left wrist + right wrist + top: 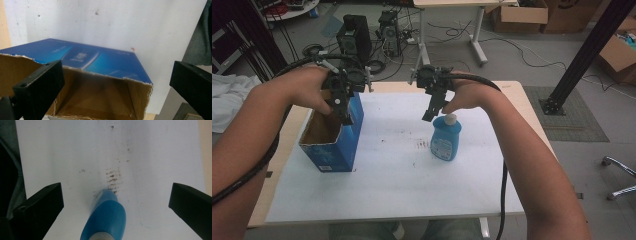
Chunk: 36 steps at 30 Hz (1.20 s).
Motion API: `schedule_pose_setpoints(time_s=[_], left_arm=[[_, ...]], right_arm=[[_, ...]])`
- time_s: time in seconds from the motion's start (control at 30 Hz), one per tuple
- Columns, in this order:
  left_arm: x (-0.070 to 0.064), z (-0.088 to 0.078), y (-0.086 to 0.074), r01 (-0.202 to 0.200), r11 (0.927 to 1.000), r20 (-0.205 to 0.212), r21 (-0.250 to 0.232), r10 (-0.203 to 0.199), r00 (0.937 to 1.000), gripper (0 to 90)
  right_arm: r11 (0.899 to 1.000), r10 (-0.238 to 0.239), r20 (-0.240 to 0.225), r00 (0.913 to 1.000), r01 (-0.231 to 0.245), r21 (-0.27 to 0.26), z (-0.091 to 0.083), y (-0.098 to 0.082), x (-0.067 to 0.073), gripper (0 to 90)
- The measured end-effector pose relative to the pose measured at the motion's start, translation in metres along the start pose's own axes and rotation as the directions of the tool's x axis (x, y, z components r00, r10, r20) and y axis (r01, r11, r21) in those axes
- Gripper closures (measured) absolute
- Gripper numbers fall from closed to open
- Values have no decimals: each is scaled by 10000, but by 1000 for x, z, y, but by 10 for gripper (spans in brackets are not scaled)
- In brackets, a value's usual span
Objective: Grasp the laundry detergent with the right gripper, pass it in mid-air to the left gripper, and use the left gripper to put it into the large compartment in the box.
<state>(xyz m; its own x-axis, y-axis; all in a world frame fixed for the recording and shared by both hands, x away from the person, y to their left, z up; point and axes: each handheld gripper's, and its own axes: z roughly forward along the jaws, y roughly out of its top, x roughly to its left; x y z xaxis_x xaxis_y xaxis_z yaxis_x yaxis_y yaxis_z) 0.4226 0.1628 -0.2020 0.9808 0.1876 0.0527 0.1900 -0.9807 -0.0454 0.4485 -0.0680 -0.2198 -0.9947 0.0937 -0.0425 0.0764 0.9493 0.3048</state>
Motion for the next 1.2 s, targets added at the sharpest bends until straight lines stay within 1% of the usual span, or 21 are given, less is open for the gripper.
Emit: schedule_pose_setpoints(time_s=[0.07,0.1,0.23,0.33,0.47,0.57,0.6,0.63,0.73,0.8,0.83,0.87,0.9,0.93,0.97,1.0,1.03,1.07,1.1,1.13,1.2], left_arm=[[0,-1,-1,1,10000,5,18,-1,10000,1],[-1,0,-2,16,10000,-6,-43,-16,10000,1],[-1,1,-3,21,10000,5,48,-21,10000,1],[-2,1,-3,20,10000,1,8,-20,10000,1],[-3,0,-1,-21,10000,-9,49,21,10000,1],[-3,-1,1,-58,10000,-27,47,58,10000,1],[-3,-1,1,-66,10000,-40,32,66,10000,1],[-3,-1,2,-95,9999,-47,37,96,9999,1],[-3,0,5,-143,9999,-33,42,143,9999,1],[-3,-1,8,-230,9997,-47,71,230,9997,1],[-4,-1,9,-245,9997,-65,50,245,9997,1],[-4,-1,10,-281,9996,-58,19,281,9996,1],[-4,-1,10,-289,9996,-56,18,289,9996,1],[-4,-1,11,-325,9995,-75,33,326,9994,1],[-5,-1,12,-327,9995,-64,39,328,9994,1],[-5,-1,12,-341,9994,-55,4,341,9994,1],[-4,-1,12,-355,9994,-64,0,355,9993,1],[-4,0,12,-352,9994,-52,26,352,9994,1],[-4,0,12,-344,9994,-47,44,344,9994,1],[-4,0,12,-370,9993,-27,31,370,9993,1],[-4,1,12,-375,9993,-13,24,375,9993,1]], right_arm=[[9996,79,96,9999,-77,-268,-5,-3,0,0],[9996,79,96,9999,-77,-268,-5,-3,0,0],[9947,411,161,9990,-394,-952,-19,-15,-3,0],[9880,715,251,9971,-673,-1388,-34,-29,-6,0],[9831,927,373,9950,-855,-1618,-42,-39,-5,0],[9721,1126,524,9923,-991,-2126,-52,-52,-4,0],[9609,1191,572,9912,-1006,-2580,-58,-60,-2,0],[9609,1191,572,9912,-1006,-2580,-58,-60,-2,0],[9452,1364,757,9878,-1069,-3086,-66,-74,1,0],[9350,1660,1077,9802,-1218,-3330,-69,-84,3,0],[9296,1755,1036,9790,-1302,-3447,-71,-89,4,0],[9187,1960,1167,9736,-1407,-3691,-72,-101,6,0],[9187,1960,1167,9736,-1407,-3691,-72,-101,6,0],[9143,2050,1144,9721,-1485,-3769,-72,-106,7,0],[9074,2164,1123,9698,-1573,-3898,-72,-113,9,0],[8954,2340,1125,9657,-1690,-4119,-71,-125,12,0],[8954,2340,1125,9657,-1690,-4119,-71,-125,12,0],[8831,2468,1131,9625,-1753,-4352,-69,-137,15,0],[8831,2468,1131,9625,-1753,-4352,-69,-137,15,0],[8780,2527,1097,9613,-1802,-4433,-67,-142,17,0],[8616,2719,1065,9564,-1927,-4695,-63,-155,21,0]])
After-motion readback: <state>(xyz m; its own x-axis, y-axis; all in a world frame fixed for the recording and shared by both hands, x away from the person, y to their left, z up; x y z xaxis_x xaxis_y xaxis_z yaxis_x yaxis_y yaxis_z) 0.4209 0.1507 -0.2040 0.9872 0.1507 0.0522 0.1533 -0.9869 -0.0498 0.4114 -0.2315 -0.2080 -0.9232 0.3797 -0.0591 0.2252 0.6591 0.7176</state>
